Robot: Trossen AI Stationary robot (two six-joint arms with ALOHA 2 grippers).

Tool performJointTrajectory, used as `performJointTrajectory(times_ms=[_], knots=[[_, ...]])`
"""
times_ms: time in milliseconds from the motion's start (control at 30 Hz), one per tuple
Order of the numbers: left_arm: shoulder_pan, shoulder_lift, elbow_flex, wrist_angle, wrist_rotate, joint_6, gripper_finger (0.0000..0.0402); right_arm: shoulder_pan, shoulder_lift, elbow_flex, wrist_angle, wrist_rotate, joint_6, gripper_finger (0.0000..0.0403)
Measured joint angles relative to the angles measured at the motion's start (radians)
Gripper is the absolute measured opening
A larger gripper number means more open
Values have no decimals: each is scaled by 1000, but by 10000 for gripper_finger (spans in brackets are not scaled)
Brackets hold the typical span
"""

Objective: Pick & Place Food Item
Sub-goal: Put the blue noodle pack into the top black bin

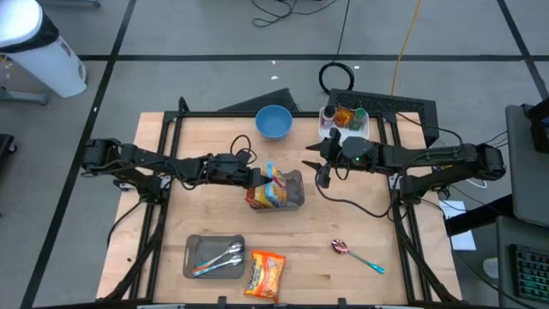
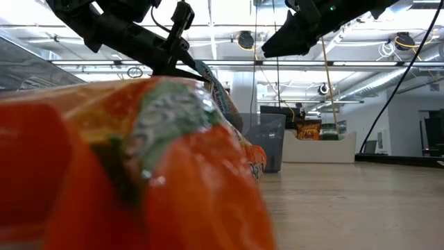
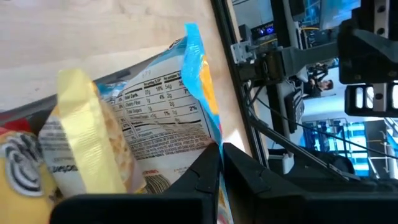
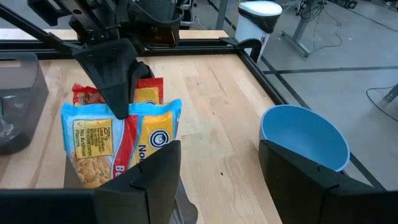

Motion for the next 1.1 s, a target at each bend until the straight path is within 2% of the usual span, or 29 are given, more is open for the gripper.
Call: performJointTrajectory(times_ms=[133, 433, 600, 700, 833, 967, 1100], knots=[[0, 0, 0, 18, 0, 11, 39, 0, 0, 0, 0, 0, 0, 210], [4, 0, 0, 16, 9, 13, 139, 0, 0, 0, 0, 0, -16, 210], [22, 0, 0, 16, 18, 12, 175, 0, 0, 0, -1, 0, -16, 210], [34, 0, 0, 40, 33, 15, 184, -1, 0, 0, -34, -27, -46, 210], [56, 0, 0, 166, 93, 52, 186, 0, 14, 0, -138, -52, -97, 210], [80, -4, 0, 279, 145, 93, 186, 1, 19, 0, -165, -83, -123, 210], [95, -19, 0, 268, 176, 104, 186, 1, 18, 0, -155, -169, -128, 210]])
